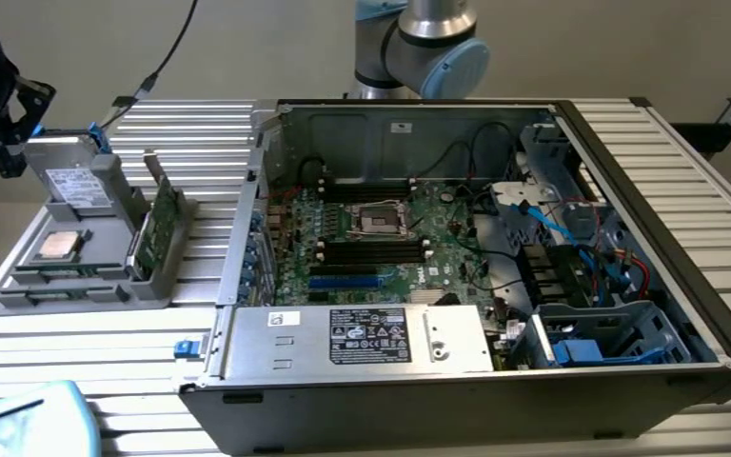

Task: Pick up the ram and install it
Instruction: 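Reach for the ram, then pick up the ram and move it above insertion slot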

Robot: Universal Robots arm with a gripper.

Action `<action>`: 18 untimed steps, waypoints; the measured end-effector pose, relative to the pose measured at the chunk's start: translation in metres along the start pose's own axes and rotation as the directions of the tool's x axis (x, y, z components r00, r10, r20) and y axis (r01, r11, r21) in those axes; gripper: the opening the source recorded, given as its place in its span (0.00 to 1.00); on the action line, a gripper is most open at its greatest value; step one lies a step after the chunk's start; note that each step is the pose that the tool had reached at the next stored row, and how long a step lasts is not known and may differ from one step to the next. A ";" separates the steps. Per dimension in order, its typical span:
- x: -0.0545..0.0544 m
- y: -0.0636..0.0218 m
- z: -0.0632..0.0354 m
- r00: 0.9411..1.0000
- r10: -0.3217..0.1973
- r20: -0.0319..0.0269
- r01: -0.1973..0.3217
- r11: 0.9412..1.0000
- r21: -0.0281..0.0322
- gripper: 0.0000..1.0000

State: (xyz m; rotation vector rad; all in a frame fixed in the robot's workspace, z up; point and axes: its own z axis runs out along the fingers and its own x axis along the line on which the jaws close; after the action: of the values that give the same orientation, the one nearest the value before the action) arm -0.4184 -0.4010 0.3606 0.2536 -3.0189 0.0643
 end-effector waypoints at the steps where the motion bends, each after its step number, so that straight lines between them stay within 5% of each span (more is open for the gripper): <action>1: 0.000 -0.0001 0.0004 1.000 0.002 0.004 -0.002 1.000 0.001 0.11; 3: 0.000 0.0000 0.0004 1.000 0.004 0.008 -0.004 1.000 0.002 0.11; 18: 0.000 0.0000 0.0005 1.000 -0.013 0.009 0.013 1.000 0.004 0.11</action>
State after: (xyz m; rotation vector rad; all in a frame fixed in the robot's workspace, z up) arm -0.4185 -0.4010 0.3601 0.2745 -3.0258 0.0677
